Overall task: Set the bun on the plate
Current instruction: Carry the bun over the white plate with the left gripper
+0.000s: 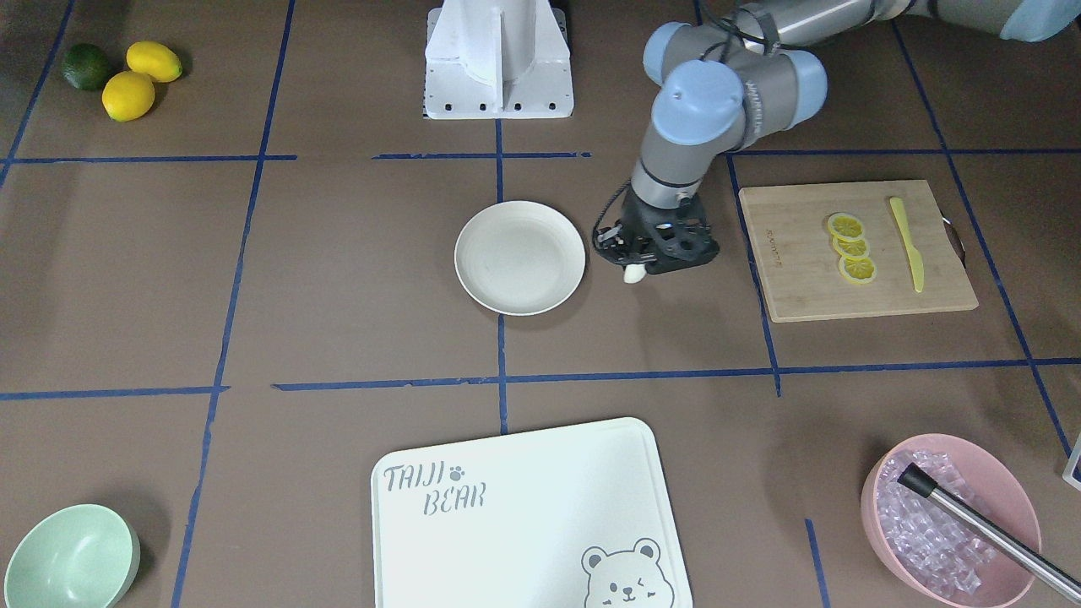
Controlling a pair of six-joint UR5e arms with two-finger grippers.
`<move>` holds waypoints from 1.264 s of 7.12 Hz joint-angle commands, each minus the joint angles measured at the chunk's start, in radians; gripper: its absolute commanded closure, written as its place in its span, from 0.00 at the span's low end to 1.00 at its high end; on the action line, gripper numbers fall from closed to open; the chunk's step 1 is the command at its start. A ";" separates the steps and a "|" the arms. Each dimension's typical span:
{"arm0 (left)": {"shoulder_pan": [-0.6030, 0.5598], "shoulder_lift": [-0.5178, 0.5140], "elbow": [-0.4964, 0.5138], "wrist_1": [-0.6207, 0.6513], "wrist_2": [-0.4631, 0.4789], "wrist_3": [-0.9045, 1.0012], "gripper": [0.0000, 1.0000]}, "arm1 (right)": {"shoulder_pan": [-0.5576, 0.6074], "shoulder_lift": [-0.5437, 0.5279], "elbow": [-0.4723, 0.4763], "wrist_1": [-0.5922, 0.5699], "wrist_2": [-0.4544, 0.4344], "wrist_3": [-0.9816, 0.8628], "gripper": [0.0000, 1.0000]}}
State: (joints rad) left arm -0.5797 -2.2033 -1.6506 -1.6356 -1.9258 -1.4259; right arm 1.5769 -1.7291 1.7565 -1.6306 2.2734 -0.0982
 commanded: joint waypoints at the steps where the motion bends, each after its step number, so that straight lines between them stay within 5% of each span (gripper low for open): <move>1: 0.111 -0.203 0.186 0.002 0.114 -0.134 0.90 | 0.000 0.000 0.000 0.000 0.000 0.000 0.00; 3: 0.155 -0.226 0.229 -0.035 0.145 -0.157 0.79 | 0.000 0.000 -0.002 0.000 0.002 0.000 0.00; 6: 0.156 -0.223 0.226 -0.035 0.146 -0.148 0.01 | 0.000 -0.001 -0.002 0.000 0.002 0.000 0.00; 9: 0.156 -0.222 0.216 -0.035 0.146 -0.145 0.00 | 0.000 -0.004 -0.002 -0.002 0.003 0.000 0.00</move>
State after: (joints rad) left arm -0.4235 -2.4255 -1.4309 -1.6718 -1.7795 -1.5714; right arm 1.5769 -1.7319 1.7549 -1.6320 2.2753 -0.0981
